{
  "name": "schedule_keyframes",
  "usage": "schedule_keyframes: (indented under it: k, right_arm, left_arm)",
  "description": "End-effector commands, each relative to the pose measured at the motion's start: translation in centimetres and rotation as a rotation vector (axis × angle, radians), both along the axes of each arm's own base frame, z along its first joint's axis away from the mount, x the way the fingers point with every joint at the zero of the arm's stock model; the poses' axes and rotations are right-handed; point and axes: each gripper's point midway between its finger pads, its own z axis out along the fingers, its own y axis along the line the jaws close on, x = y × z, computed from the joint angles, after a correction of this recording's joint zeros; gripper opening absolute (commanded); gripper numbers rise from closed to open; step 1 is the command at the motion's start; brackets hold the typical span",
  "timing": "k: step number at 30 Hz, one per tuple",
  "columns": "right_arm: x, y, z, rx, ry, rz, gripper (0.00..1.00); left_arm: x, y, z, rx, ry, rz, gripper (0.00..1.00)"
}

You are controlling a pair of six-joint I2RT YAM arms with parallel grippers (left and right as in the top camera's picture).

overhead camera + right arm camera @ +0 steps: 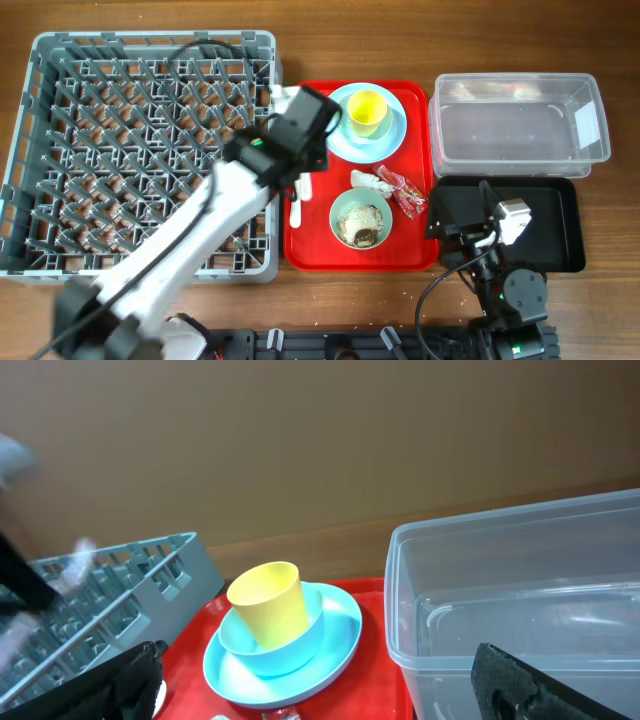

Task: Sort waste into correct bins and load items into the dishwasher rack
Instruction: 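Carry the fork to the rack and insert it upright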

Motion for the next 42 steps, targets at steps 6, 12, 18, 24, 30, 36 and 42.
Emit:
schedule_keyframes:
  k: [6, 12, 18, 24, 30, 36, 42]
  right_arm:
    - [0.0, -0.2, 0.2, -0.004, -0.009, -0.011, 1.00]
    - [0.0, -0.2, 0.2, -0.004, -0.009, -0.011, 1.00]
    - [0.0, -0.2, 0.2, -0.004, -0.009, -0.011, 1.00]
    - [0.0, -0.2, 0.2, -0.004, -0.009, -0.011, 1.00]
    - [0.0, -0.2, 0.2, -0.004, -0.009, -0.011, 1.00]
    - [0.0, -0.2, 0.2, -0.004, -0.009, -0.011, 1.00]
    - [0.0, -0.2, 0.2, -0.004, -0.009, -0.011, 1.00]
  left_arm:
    - [0.5, 7.5, -0.6, 0.177, 0.056, 0.102, 0.04]
    - [1.4, 8.7, -4.6, 0.277, 0.169, 0.044, 0.08]
    - [1.6, 8.6, -5.7, 0.311, 0.192, -0.008, 0.13]
    - [1.5, 8.6, -5.7, 0.311, 0.196, -0.004, 0.26]
    - [1.8, 8.5, -4.4, 0.262, 0.158, 0.064, 0.21]
    - [1.6, 8.2, -1.5, 0.181, 0.081, 0.100, 0.35]
    - [3.5, 8.7, -2.9, 0.097, 0.100, 0.137, 0.24]
